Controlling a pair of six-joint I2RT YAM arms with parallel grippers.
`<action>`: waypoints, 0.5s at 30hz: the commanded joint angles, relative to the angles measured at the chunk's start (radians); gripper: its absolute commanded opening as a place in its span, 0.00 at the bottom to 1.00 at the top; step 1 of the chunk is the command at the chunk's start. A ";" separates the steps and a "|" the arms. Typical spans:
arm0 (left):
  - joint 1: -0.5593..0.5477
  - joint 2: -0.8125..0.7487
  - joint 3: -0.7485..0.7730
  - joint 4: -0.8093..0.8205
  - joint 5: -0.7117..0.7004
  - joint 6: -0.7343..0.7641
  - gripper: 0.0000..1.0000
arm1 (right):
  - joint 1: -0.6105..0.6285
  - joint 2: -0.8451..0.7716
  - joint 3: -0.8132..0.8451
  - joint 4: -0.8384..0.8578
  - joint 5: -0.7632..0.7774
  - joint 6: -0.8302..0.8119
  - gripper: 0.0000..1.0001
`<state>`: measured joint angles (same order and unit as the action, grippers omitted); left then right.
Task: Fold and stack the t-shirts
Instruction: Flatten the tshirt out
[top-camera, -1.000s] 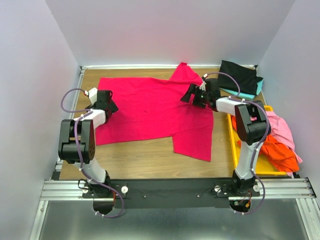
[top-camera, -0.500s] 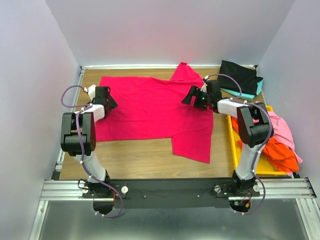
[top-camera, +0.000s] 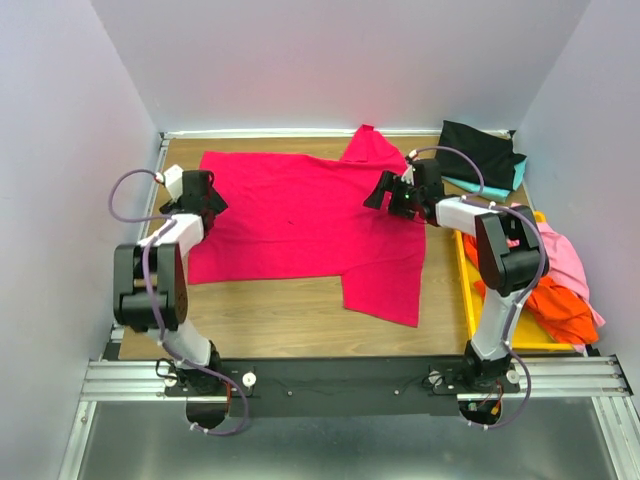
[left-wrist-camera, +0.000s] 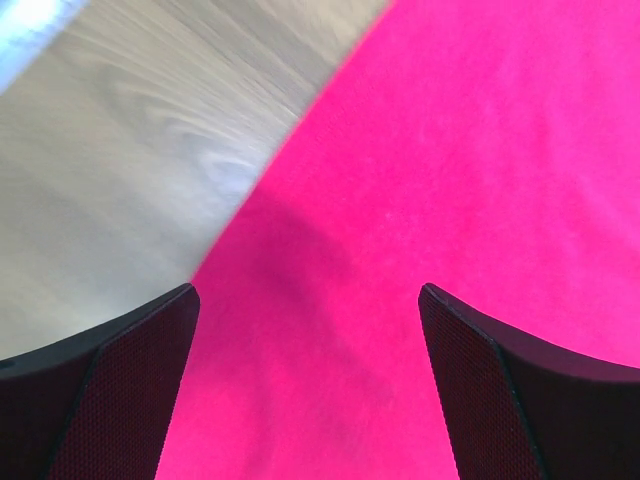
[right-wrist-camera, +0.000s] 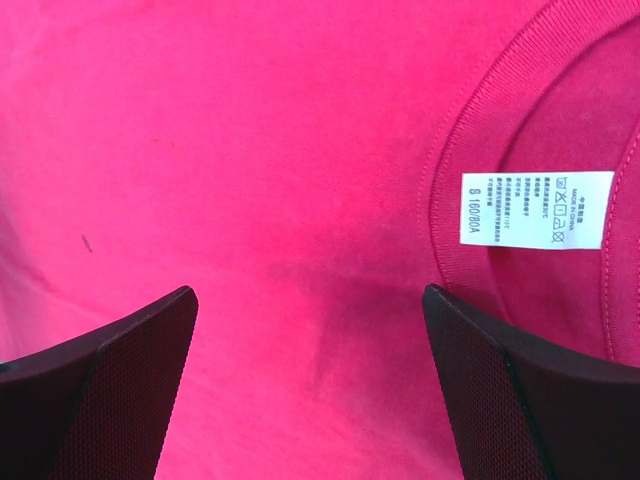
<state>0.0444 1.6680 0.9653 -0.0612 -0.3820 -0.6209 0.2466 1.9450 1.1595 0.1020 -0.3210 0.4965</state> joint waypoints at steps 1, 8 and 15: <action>-0.008 -0.183 -0.080 0.002 -0.160 -0.093 0.98 | -0.009 -0.066 0.011 -0.021 -0.024 -0.035 1.00; -0.009 -0.376 -0.247 -0.111 -0.233 -0.328 0.98 | -0.130 -0.098 0.052 -0.010 -0.174 0.013 1.00; -0.009 -0.399 -0.356 -0.177 -0.175 -0.486 0.96 | -0.268 -0.123 0.043 0.010 -0.282 0.031 1.00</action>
<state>0.0372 1.2800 0.6456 -0.1833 -0.5495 -0.9745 0.0280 1.8614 1.2034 0.1032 -0.5026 0.5087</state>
